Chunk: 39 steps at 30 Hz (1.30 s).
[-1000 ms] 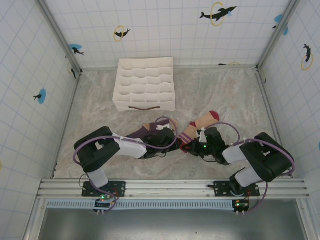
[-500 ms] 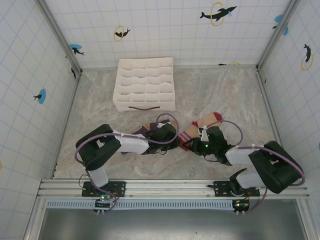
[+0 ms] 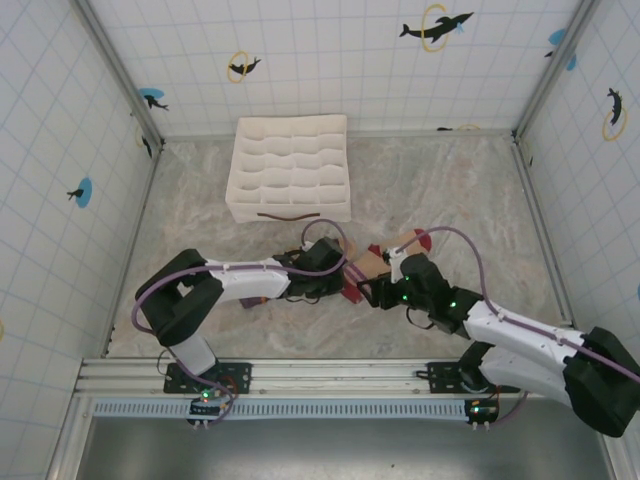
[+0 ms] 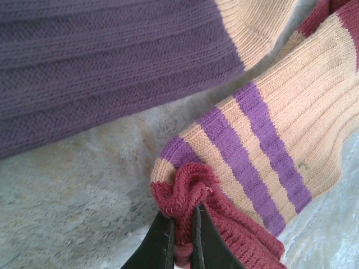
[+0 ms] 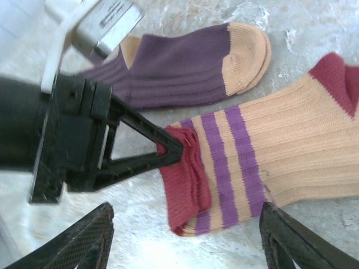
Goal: Roll the socks
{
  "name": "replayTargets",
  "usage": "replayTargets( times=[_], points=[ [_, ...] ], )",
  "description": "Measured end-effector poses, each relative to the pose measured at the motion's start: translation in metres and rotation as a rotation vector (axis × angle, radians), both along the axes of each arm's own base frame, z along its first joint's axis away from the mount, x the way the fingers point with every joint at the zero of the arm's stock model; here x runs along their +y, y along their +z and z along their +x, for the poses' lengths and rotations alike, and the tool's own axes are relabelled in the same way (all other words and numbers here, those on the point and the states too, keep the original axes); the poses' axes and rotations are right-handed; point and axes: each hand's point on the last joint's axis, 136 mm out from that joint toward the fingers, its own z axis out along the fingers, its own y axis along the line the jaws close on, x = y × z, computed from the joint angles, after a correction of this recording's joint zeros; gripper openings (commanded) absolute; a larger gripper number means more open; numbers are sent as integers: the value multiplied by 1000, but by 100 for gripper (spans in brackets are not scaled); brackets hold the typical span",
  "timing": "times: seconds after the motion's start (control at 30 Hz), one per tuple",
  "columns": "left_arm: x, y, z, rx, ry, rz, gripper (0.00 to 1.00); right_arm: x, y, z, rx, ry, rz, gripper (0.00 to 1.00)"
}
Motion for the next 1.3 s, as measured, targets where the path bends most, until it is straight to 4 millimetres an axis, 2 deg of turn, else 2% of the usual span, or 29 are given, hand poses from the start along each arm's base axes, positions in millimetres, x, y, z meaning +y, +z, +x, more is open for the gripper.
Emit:
replayTargets(
  times=[0.2,0.5,0.77,1.1,1.3],
  points=[
    [3,1,-4,40,-9,4,0,16,-7,-27,-258,142,-235,67],
    [-1,6,-11,95,-35,-18,0,37,-25,-49,-590,311,-524,59],
    [-1,6,-14,124,-43,-23,0,37,-44,-39,-705,317,-686,54],
    [-1,6,-16,141,-49,-34,0,41,-60,-31,-752,334,-767,52],
    [-2,7,-17,146,-54,-39,0,43,-63,-18,-737,302,-759,44]
  ],
)
